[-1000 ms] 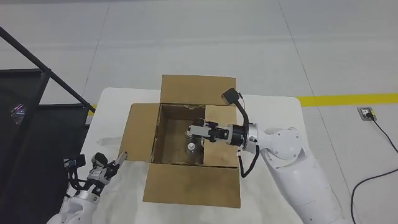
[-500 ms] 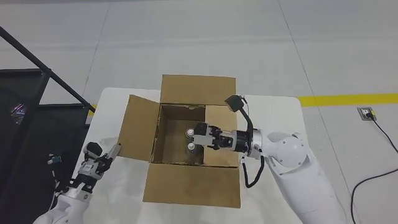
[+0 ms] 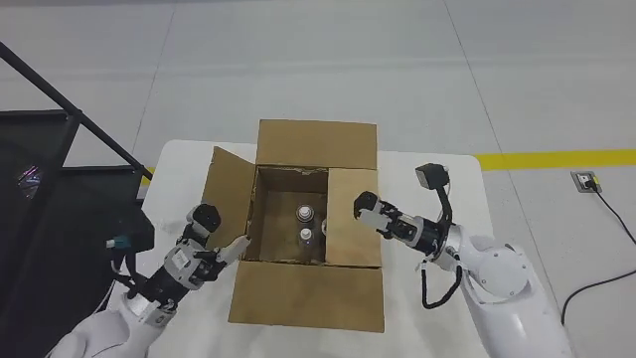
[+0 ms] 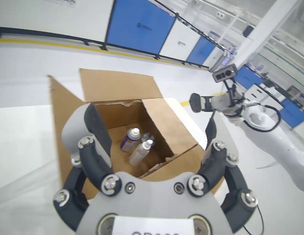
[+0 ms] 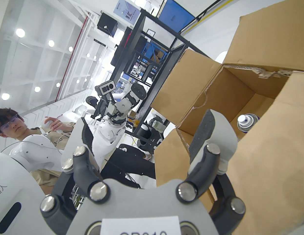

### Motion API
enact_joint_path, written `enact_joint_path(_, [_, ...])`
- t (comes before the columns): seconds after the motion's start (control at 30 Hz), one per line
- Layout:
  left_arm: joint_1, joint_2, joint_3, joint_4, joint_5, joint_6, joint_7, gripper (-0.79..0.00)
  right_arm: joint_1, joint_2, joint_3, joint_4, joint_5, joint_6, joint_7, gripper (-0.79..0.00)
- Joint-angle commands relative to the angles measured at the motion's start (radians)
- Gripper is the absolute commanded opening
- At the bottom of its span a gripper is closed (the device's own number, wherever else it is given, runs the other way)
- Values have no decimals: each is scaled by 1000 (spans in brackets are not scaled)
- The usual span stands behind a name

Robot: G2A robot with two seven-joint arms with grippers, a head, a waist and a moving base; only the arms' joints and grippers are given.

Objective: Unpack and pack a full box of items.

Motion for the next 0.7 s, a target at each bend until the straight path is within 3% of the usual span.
enact_joint_path(0.0, [-101,-3,84,43,-15,24,-83,0,-41,8,44,-8,11,-26,-13,0])
enact_joint_path(0.17, [-295,-29,305,180,-10,82,-154,0,-151,26,145,-53,10,-42,-60,0])
enact_joint_path(0.27, [-387,-44,389,272,-79,117,-231,0,-182,30,173,-68,-6,-43,-87,0])
enact_joint_path(0.57, [-387,-44,389,272,-79,117,-231,0,-182,30,173,-68,-6,-43,-87,0])
enact_joint_path(0.67, [-376,-45,366,305,-216,125,-248,0,-178,30,162,-75,-13,-24,-124,0])
